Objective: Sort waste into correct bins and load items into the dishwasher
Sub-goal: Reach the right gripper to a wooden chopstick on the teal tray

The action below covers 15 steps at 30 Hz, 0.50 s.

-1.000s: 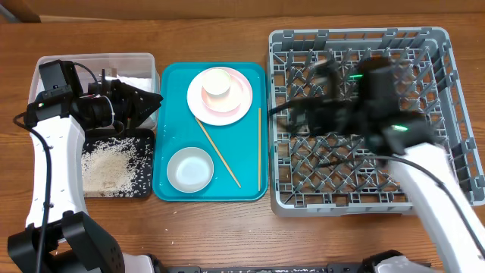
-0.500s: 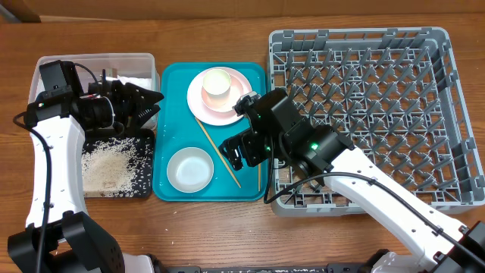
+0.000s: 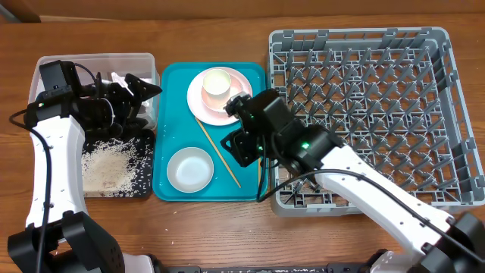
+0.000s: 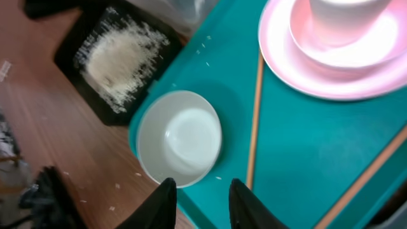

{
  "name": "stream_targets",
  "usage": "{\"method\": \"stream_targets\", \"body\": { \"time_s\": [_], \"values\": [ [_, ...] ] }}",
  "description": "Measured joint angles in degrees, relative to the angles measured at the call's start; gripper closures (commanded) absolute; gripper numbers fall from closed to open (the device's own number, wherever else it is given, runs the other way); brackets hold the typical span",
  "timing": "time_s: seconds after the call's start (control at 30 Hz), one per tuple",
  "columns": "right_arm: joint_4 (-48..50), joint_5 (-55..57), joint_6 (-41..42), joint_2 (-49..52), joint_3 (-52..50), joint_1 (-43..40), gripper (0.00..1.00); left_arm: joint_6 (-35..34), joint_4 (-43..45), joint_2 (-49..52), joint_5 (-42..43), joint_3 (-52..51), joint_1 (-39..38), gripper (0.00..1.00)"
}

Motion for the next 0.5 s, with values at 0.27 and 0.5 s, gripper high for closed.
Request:
{"method": "stream_targets", "body": {
  "time_s": [0.27,0.5],
  "values": [
    [0.04,7.32,-0.02,5.07,0.0,4.68,0.67,0.0,0.0,0.0,-4.85,0.02,0.0,0.0],
    [1.86,13.35,-0.5,10.27,0.0,7.5,0.59,0.0,0.0,0.0,-5.77,0.0,0.0,0.0]
  ]
}}
